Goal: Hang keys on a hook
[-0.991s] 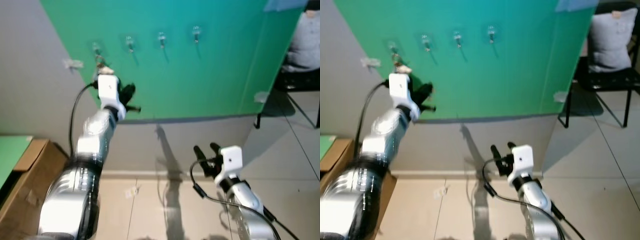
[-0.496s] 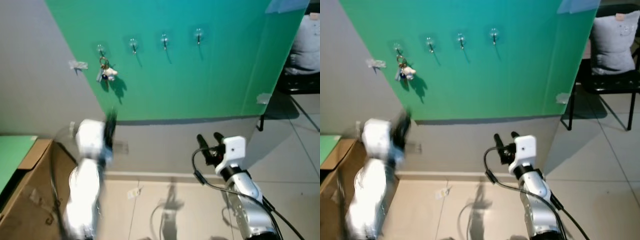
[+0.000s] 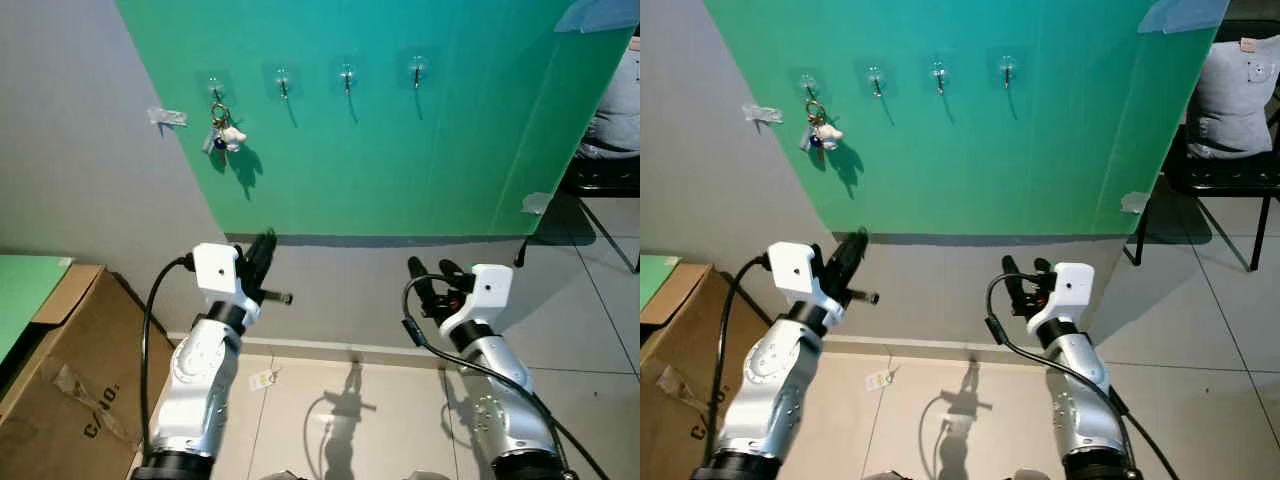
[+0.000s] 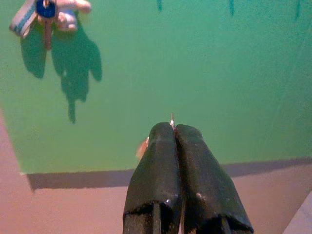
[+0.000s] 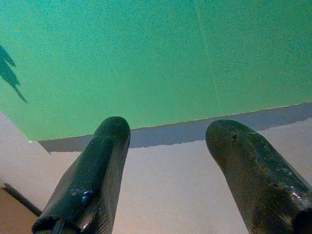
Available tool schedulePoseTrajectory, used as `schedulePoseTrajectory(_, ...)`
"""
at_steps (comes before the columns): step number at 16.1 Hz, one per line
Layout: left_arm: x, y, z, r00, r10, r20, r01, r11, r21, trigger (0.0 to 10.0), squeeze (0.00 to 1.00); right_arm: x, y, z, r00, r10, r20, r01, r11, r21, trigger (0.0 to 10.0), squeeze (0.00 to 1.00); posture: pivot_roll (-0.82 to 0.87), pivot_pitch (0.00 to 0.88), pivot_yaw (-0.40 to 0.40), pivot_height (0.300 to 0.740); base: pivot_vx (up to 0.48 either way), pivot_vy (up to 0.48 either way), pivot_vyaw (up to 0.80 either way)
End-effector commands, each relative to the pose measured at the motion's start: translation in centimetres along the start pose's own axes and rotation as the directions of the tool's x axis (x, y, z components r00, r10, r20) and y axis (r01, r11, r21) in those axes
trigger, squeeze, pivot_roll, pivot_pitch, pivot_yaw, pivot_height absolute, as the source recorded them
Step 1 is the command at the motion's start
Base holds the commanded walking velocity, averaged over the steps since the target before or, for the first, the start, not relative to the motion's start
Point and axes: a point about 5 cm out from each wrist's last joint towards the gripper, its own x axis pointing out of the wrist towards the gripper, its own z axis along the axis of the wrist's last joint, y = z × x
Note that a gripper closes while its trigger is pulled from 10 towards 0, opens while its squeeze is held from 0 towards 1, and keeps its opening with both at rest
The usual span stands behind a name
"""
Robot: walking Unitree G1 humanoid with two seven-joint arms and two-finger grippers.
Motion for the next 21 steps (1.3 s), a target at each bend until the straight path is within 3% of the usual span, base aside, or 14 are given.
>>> schedulePoseTrajectory(1,-0.2,0.5,-0.2,1.0,0.011,-0.019,-0.01,1.0,0.02,0.0,1.0,0.0,0.4,-0.3,1.0,0.013,-0.012,-0.013,1.0,0.008,10.0,0.0,-0.13,0.0,0.128,0.74,0.0,0.0,0.0)
schedulePoseTrajectory(3,-0.2,0.0,-0.1,1.0,-0.013,-0.002,0.013,0.998,0.064,0.0,1.0,-0.3,0.4,-0.2,1.0,0.024,0.008,-0.024,1.0,0.015,10.0,0.0,-0.14,0.0,0.124,0.74,0.0,0.0,0.0)
schedulePoseTrajectory(6,-2.3,1.0,1.1,0.998,0.023,0.06,-0.031,0.99,0.136,0.0,1.0,-0.5,0.0,0.8,0.998,0.03,0.057,-0.027,0.998,-0.048,10.0,0.0,-0.13,0.0,0.115,0.74,0.0,0.0,0.0)
schedulePoseTrajectory(7,-3.3,1.1,0.8,1.0,-0.012,0.029,0.007,0.981,0.193,0.0,1.0,-0.8,-0.3,0.7,0.999,0.031,0.041,-0.028,0.996,-0.082,10.0,0.0,-0.12,0.0,0.097,0.74,0.0,0.0,0.0)
schedulePoseTrajectory(8,-3.4,1.2,0.4,1.0,-0.011,0.008,0.009,0.982,0.189,0.0,1.0,-1.1,-0.6,0.4,0.999,0.03,0.023,-0.028,0.994,-0.103,10.0,0.0,-0.11,0.0,0.095,0.74,0.0,0.0,0.0)
schedulePoseTrajectory(9,-3.2,0.8,-0.3,1.0,-0.018,-0.02,0.021,0.986,0.163,0.0,1.0,-1.7,-1.1,-0.4,0.999,0.042,-0.018,-0.045,0.989,-0.138,10.0,0.0,-0.12,0.0,0.092,0.74,0.0,0.0,0.0)
schedulePoseTrajectory(13,-1.6,-0.1,-0.8,1.0,-0.014,-0.021,0.016,0.989,0.144,0.0,1.0,-1.4,-1.7,-1.1,0.997,0.058,-0.051,-0.065,0.987,-0.15,10.0,0.0,-0.12,0.0,0.058,0.74,0.0,0.0,0.0)
schedulePoseTrajectory(18,0.3,-0.8,-0.5,0.997,-0.068,-0.04,0.073,0.987,0.146,0.0,1.0,-1.3,-3.7,-3.1,0.993,0.008,-0.116,-0.023,0.991,-0.134,10.0,0.0,-0.14,0.0,0.082,0.74,0.0,0.0,0.0)
schedulePoseTrajectory(21,0.9,-1.3,0.6,0.996,-0.085,0.012,0.082,0.988,0.131,0.0,1.0,-1.3,-3.9,-3.1,0.994,0.004,-0.113,-0.019,0.991,-0.133,10.0,0.0,-0.15,0.0,0.087,0.74,0.121,0.0,0.0)
